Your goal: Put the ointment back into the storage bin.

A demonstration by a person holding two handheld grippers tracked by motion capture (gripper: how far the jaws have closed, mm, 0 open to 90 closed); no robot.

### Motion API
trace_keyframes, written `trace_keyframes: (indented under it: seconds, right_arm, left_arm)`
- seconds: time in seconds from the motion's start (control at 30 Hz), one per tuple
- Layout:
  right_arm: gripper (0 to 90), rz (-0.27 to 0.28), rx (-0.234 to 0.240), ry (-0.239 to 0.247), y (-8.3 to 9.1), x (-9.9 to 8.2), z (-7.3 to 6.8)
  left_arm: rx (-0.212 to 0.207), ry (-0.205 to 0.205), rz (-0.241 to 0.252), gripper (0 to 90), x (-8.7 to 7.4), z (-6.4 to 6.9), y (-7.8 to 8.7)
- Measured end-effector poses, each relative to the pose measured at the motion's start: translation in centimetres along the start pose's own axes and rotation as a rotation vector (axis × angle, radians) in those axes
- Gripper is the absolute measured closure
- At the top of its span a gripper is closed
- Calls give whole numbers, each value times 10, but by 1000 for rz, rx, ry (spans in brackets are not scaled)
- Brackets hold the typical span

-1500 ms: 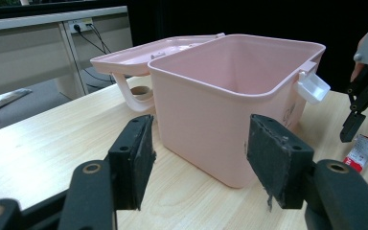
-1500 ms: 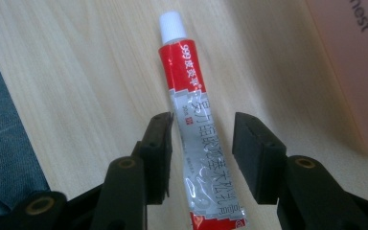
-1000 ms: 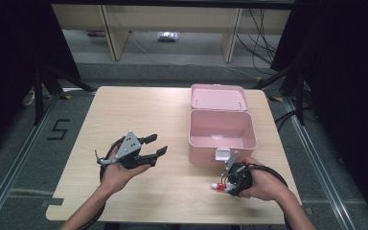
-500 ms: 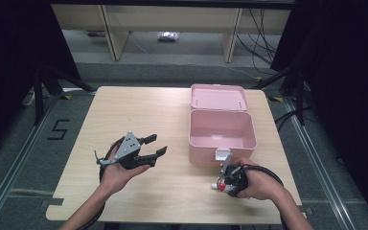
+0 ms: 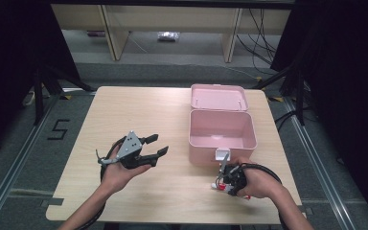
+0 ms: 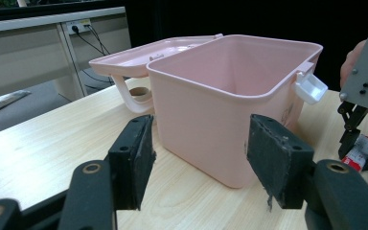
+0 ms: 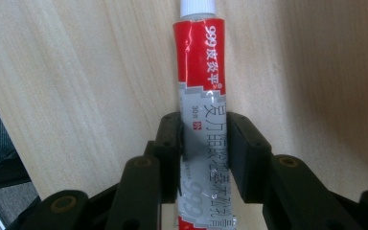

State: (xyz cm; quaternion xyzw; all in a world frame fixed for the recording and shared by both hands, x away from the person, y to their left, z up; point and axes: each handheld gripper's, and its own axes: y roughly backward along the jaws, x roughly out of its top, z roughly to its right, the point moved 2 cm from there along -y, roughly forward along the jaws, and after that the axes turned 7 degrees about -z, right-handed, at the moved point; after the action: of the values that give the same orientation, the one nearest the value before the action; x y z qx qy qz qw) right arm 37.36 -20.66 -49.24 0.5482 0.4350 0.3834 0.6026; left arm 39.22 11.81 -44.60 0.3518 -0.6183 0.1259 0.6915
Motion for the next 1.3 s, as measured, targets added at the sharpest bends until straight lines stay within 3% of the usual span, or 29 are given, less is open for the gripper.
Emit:
trace_keyframes:
  seconds: [0.1, 0.23, 0.27, 0.3, 0.33, 0.4, 0.43, 0.47, 0.53, 0.7, 0.8, 0.83, 0.9, 0.93, 1.03, 1.07, 1.13, 1.2, 1.27, 1.3]
  right_arm:
    - [693, -6, 2, 23, 0, 1, 1]
    - [716, -1, 15, -24, 0, 2, -3]
    - [718, -6, 12, -18, 0, 3, -2]
    - [719, -14, -9, 33, 0, 2, 1]
    - [719, -7, 14, -14, 0, 3, -3]
    - [721, -3, 11, -5, 0, 2, -3]
    - [721, 11, 8, 42, 0, 3, -1]
    - [722, -7, 12, 9, 1, 2, -3]
    - [722, 3, 12, 39, 0, 3, -1]
    - [722, 13, 27, 27, 0, 2, 0]
    - [723, 5, 9, 70, 2, 1, 3]
    - [723, 7, 15, 31, 3, 1, 1]
    - [723, 20, 22, 18, 5, 1, 0]
    - [723, 30, 15, 62, 6, 1, 2]
    - [723, 23, 12, 62, 10, -1, 2]
    - [723, 31, 11, 91, 11, -1, 3]
    - [723, 25, 19, 73, 13, -2, 2]
    - [723, 32, 18, 103, 15, -2, 4]
    - [723, 30, 24, 94, 17, -3, 3]
    - [723, 34, 24, 118, 17, -3, 4]
  left_arm:
    - [5, -12, -18, 415, 1, -1, 1]
    - [5, -12, -19, 415, 1, -1, 1]
    - [2, -14, -18, 415, 1, -1, 0]
    - [2, -14, -20, 415, 0, -1, 0]
    - [2, -14, -20, 415, 0, -1, 0]
    - [5, -13, -20, 415, 0, -1, 1]
    - [5, -15, -19, 416, 0, -1, 1]
    - [6, -14, -18, 416, 0, -1, 1]
    - [3, -11, -11, 417, 1, -1, 1]
    - [3, -19, -21, 417, 0, 0, 0]
    - [4, -15, -23, 418, -1, -1, 0]
    - [4, -15, -22, 418, -1, -1, 0]
    - [6, -20, -19, 418, 0, -1, 0]
    - [7, -17, -17, 418, 0, 0, 1]
    - [8, -13, -16, 419, 0, 0, 1]
    - [4, -13, -8, 419, 0, 0, 1]
    - [10, -17, -16, 419, -1, -1, 2]
    - [8, -16, -13, 419, -1, -1, 2]
    - [9, -17, -19, 419, -1, -1, 2]
    - [9, -17, -20, 419, -1, -2, 2]
